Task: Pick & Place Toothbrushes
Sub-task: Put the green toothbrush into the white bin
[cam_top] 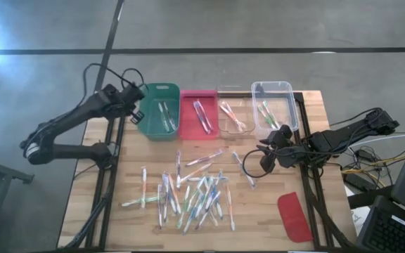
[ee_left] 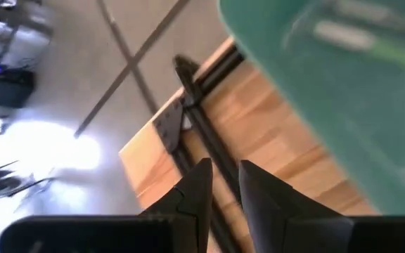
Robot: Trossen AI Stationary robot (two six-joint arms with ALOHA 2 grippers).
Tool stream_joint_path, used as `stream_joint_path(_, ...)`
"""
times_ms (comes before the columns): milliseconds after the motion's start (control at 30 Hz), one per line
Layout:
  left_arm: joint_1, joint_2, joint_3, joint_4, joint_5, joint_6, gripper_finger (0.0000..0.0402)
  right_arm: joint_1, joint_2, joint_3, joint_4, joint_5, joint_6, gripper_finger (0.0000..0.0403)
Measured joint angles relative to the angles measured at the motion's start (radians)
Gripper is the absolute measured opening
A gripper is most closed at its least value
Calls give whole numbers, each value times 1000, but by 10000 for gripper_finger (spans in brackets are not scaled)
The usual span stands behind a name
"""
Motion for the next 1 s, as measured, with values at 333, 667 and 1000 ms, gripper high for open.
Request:
stream_joint_path(333, -109, -199, -20, 233, 522, -8, 78, 0, 0, 0, 34, 0, 0, 137)
stream_joint_path(667, -408, -331, -222, 742, 559, -53, 78, 0, 0, 0, 97, 0, 0, 158)
stream_joint_path(1000, -682, -354, -472, 1219, 559, -30, 78, 0, 1, 0, 108, 0, -14, 178)
